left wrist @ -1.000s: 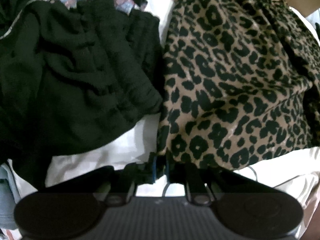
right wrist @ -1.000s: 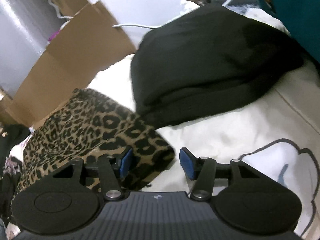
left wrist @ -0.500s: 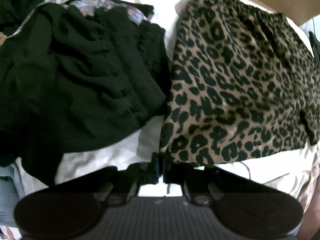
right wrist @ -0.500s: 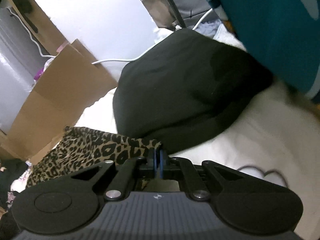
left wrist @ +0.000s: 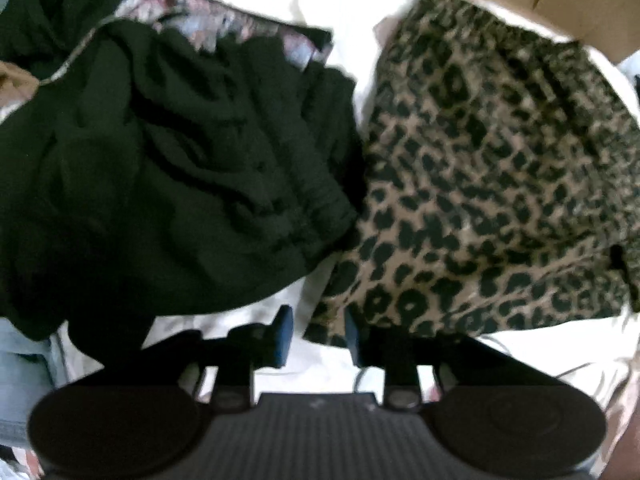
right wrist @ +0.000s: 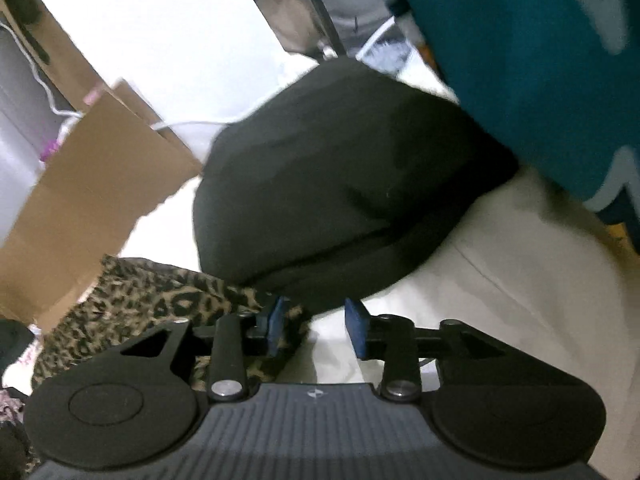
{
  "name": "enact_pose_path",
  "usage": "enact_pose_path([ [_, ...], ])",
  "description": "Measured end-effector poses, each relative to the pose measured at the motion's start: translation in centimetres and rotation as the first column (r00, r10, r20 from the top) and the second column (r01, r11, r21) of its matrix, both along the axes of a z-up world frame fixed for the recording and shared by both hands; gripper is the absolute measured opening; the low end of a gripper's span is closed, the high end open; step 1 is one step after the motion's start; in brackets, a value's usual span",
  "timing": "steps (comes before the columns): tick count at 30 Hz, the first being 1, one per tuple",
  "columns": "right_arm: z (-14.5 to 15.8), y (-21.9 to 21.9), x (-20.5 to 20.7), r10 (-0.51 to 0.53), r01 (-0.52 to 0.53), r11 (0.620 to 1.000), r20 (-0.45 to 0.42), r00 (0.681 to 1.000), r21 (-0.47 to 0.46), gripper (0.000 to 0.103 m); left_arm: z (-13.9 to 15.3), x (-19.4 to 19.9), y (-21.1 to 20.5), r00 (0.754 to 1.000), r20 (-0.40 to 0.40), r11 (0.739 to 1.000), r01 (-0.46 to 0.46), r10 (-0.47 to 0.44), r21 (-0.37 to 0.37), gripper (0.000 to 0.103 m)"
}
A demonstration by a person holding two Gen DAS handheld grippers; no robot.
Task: Fold clothes
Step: 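Release the shorts with both grippers and pull them back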
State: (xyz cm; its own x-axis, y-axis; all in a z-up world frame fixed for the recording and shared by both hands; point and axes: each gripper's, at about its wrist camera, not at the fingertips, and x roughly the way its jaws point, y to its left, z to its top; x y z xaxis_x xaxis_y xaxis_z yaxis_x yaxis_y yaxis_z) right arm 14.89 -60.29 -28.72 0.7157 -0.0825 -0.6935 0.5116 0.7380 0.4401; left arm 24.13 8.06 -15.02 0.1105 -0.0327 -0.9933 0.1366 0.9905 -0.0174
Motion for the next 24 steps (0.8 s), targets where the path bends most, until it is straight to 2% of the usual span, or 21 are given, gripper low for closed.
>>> enact_pose_path([
  [2, 0.7, 0.8, -0.4, 0.025, -0.025, 1.0, 0.013, 1.0, -0.005, 0.036, 1.9, -0.6, -0.1, 1.0, 0.025, 1.0, 0.015, -0.014, -0.015, 0.03],
  [3, 1.0, 1.2, -0.6, 0.036, -0.036, 0.999, 0.022, 0.999, -0.003, 0.036, 4.8, -1.8, 0.6, 0.999, 0.036, 1.0, 0.022, -0.021, -0.022, 0.03],
  [4, 1.4, 1.7, -0.8, 0.047, -0.047, 0.999, 0.031, 0.998, 0.001, 0.036, 3.7, -2.7, 0.2, 0.998, 0.047, 0.999, 0.031, -0.03, -0.029, 0.031],
  [7, 2.3, 3.2, -1.0, 0.084, -0.085, 0.996, 0.057, 0.995, 0.014, 0.036, 0.3, 0.3, -4.8, 0.994, 0.079, 0.996, 0.076, -0.073, -0.04, 0.033],
  [8, 2.6, 3.8, -1.0, 0.098, -0.1, 0.995, 0.065, 0.993, 0.019, 0.037, 0.4, 0.1, -5.8, 0.992, 0.088, 0.994, 0.098, -0.094, -0.042, 0.035],
  [10, 3.2, 5.1, -0.7, 0.134, -0.136, 0.991, 0.078, 0.988, 0.017, 0.037, -3.3, 1.2, -9.4, 0.987, 0.1, 0.989, 0.132, -0.125, -0.073, 0.035],
  [13, 4.3, 7.4, -0.4, 0.204, -0.204, 0.979, 0.089, 0.975, -0.008, 0.037, -5.3, 2.0, -12.7, 0.982, 0.123, 0.982, 0.157, -0.143, -0.105, 0.036],
  [16, 5.1, 9.7, -0.3, 0.275, -0.276, 0.961, 0.116, 0.954, -0.008, 0.037, -3.9, 1.2, -15.2, 0.975, 0.151, 0.971, 0.187, -0.165, -0.146, 0.037],
  [19, 5.3, 11.6, -0.4, 0.331, -0.334, 0.943, 0.126, 0.935, -0.001, 0.038, -2.9, 0.1, -17.9, 0.967, 0.188, 0.962, 0.205, -0.17, -0.183, 0.049],
  [24, 4.7, 14.1, -0.5, 0.392, -0.394, 0.919, 0.097, 0.915, 0.007, 0.038, -3.6, -1.7, -21.9, 0.971, 0.205, 0.95, 0.172, -0.12, -0.259, 0.049],
])
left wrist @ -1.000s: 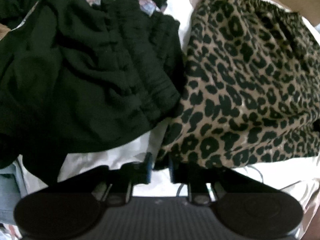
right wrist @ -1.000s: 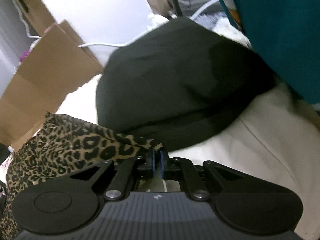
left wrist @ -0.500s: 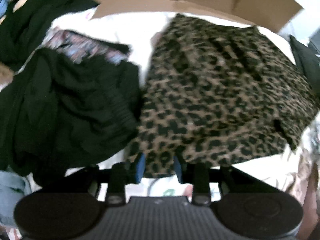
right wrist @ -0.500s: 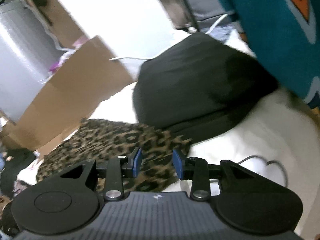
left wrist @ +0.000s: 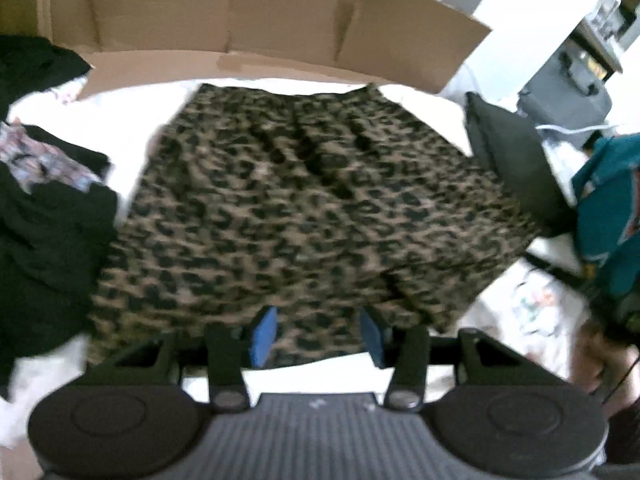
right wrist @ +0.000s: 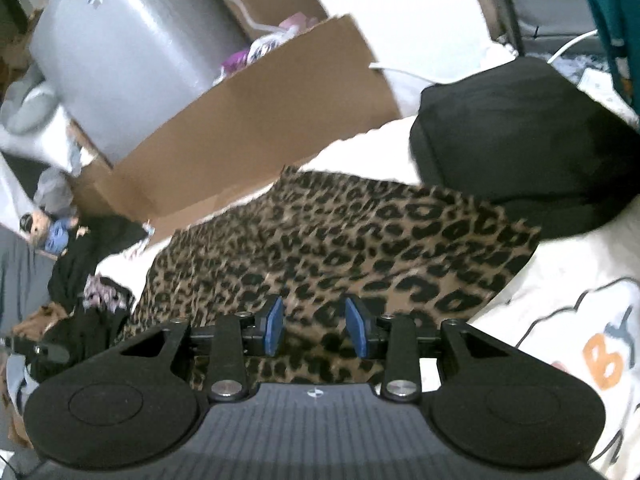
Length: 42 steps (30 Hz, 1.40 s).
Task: Fold clothes
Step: 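Release the shorts with both grippers and pull them back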
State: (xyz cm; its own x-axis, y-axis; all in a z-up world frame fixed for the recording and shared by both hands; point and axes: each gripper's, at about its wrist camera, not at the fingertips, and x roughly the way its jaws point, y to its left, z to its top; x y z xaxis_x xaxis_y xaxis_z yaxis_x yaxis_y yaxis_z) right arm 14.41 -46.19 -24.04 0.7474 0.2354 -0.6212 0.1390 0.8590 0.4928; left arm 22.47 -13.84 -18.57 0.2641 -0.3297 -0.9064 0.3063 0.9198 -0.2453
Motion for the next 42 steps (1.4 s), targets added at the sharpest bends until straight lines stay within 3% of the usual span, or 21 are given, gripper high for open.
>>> enact_pose_path([
  [11, -2.0, 3.4, -1.7, 0.124, -0.124, 0.992, -0.027, 0.992, 0.001, 0.038, -4.6, -4.6, -7.3, 0.998, 0.045, 0.998, -0.05, 0.051, -0.029, 0.051],
  [19, -2.8, 4.4, -2.4, 0.178, -0.179, 0.984, -0.035, 0.983, -0.012, 0.038, -10.0, -6.8, -8.6, 0.997, -0.025, 0.997, -0.078, 0.077, -0.024, 0.052],
  [26, -4.3, 4.5, -3.1, 0.183, -0.184, 0.983, -0.073, 0.98, -0.003, 0.038, -13.2, -7.8, -8.7, 0.997, -0.024, 0.998, -0.067, 0.067, 0.012, 0.052],
  [42, -6.6, 5.9, -4.6, 0.238, -0.24, 0.971, -0.101, 0.966, -0.009, 0.039, -15.0, -10.8, -9.3, 0.996, 0.086, 0.999, -0.028, 0.027, 0.016, 0.048],
])
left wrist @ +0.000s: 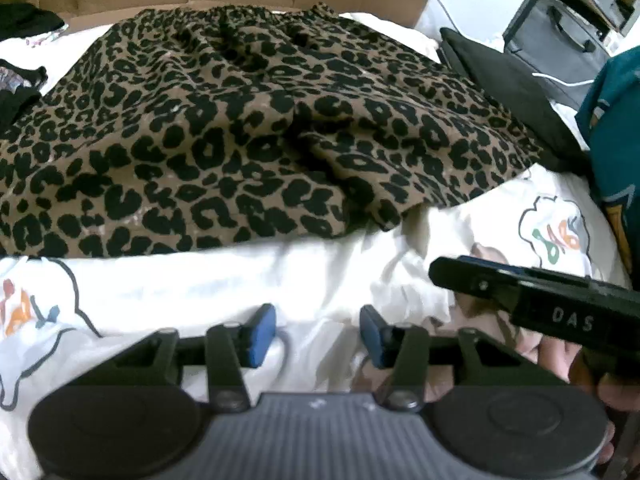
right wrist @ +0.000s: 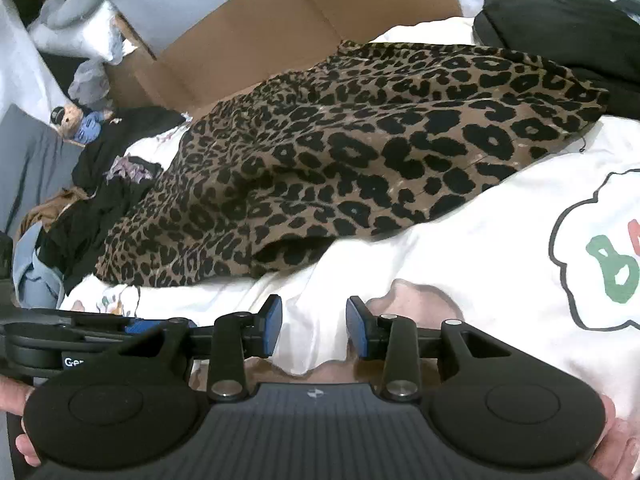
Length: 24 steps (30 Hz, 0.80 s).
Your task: Fold clothes
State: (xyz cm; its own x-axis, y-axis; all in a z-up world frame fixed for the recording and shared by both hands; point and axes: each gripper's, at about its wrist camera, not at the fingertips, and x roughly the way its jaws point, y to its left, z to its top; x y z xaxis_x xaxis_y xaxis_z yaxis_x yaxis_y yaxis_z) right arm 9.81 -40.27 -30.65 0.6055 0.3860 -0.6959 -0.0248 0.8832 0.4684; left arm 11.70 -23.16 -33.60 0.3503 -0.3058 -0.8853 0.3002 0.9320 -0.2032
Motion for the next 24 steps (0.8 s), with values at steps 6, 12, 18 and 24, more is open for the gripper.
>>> enact_pose_path([
  [6, 1.0, 1.0, 0.3, 0.029, -0.026, 0.998, 0.066, 0.997, -0.049, 0.039, 0.3, 0.4, 0.3, 0.997, 0.064, 0.999, -0.028, 0.031, -0.037, 0.047],
  [12, 1.0, 2.3, 1.2, 0.096, -0.09, 0.993, 0.085, 0.992, -0.073, 0.038, -0.5, 1.5, -0.4, 0.995, 0.096, 0.998, -0.026, 0.032, -0.065, 0.047],
  [18, 0.7, 2.4, 1.3, 0.093, -0.088, 0.993, 0.073, 0.993, -0.077, 0.038, -0.7, 2.2, -0.9, 0.982, 0.186, 0.997, 0.04, -0.028, -0.063, 0.043],
  [24, 0.6, 2.2, 1.8, 0.07, -0.066, 0.996, 0.076, 0.995, -0.061, 0.038, -1.4, 3.0, -1.1, 0.968, 0.23, 0.992, 0.114, -0.098, -0.059, 0.029],
])
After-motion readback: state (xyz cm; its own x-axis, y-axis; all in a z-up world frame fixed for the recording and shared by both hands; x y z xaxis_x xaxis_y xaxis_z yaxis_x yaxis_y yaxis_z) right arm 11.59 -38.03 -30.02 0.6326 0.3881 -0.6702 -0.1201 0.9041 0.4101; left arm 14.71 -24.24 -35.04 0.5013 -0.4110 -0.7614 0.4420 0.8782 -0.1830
